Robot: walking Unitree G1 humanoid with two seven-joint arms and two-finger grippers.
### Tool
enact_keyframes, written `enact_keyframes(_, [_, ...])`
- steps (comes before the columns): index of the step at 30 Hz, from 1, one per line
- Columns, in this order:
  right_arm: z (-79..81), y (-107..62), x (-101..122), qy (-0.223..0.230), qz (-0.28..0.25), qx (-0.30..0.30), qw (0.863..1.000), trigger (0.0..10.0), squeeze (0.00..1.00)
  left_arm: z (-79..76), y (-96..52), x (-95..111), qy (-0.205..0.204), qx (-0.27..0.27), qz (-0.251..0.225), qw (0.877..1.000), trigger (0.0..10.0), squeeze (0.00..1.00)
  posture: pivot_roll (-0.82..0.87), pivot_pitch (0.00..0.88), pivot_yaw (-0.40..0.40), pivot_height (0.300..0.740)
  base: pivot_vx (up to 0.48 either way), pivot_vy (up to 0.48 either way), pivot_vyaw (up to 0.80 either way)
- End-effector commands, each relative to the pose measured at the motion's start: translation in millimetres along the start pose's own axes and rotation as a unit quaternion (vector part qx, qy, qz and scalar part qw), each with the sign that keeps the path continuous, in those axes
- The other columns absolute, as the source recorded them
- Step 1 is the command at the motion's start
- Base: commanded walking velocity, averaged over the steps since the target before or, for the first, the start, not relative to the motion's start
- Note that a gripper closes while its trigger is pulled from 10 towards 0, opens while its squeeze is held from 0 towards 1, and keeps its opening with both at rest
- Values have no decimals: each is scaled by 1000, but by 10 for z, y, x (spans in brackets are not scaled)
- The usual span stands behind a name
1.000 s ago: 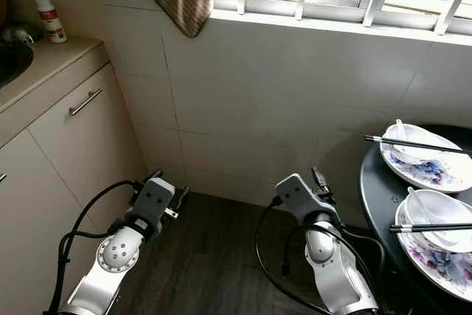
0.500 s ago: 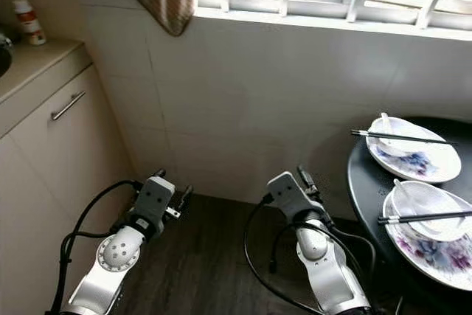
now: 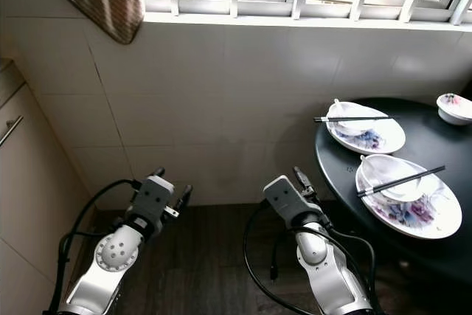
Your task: Kitchen organization
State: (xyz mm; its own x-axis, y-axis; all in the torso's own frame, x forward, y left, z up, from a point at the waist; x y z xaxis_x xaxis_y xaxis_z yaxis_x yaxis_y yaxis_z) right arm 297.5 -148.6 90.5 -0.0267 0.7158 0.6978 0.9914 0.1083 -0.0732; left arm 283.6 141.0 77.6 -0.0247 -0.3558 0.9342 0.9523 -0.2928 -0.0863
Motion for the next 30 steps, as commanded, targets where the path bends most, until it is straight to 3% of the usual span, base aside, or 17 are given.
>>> enact_keyframes(1, [-74, 21, -47, -27, 15, -22, 999, 10000, 0, -12, 16, 8, 14, -7, 0, 1000, 10000, 0, 21, 0, -46, 740, 0, 0, 0])
enact_keyframes(6, [-91, 32, -46, -22, 12, -24, 999, 10000, 0, -24, 23, 4, 19, -10, 2, 1000, 10000, 0, 20, 0, -46, 740, 0, -142, 0])
enact_keyframes(12, [-101, 32, -19, -81, 4, -29, 996, 10000, 0, -28, 24, -1, 11, -8, 1, 1000, 10000, 0, 21, 0, -48, 740, 0, -240, 0])
enact_keyframes(18, [-187, 29, -137, -122, 45, -34, 991, 10000, 0, -34, 23, -14, 8, -9, 5, 1000, 10000, 0, 17, 0, -51, 740, 0, 0, 0])
enact_keyframes(30, [-149, -135, -325, -143, 96, 6, 985, 10000, 0, -49, 27, -49, -2, -16, 12, 1000, 10000, 0, -3, 0, -50, 740, 0, 0, 0])
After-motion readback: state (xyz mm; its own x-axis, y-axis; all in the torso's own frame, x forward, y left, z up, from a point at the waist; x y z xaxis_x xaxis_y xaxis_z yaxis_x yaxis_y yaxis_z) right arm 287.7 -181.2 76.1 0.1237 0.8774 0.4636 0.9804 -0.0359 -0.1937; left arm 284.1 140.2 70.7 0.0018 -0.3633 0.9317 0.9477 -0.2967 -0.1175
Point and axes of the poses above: a point about 5 cm out from each wrist's last joint towards the gripper, its own y axis pointing out of the wrist towards the gripper, its own x axis along the axis of the wrist's last joint, z = x × y, the point moved 1 cm from there along y, pointing out of the wrist towards the gripper, and after that the axes turned 2 degrees about -y, right-handed, at the moved point
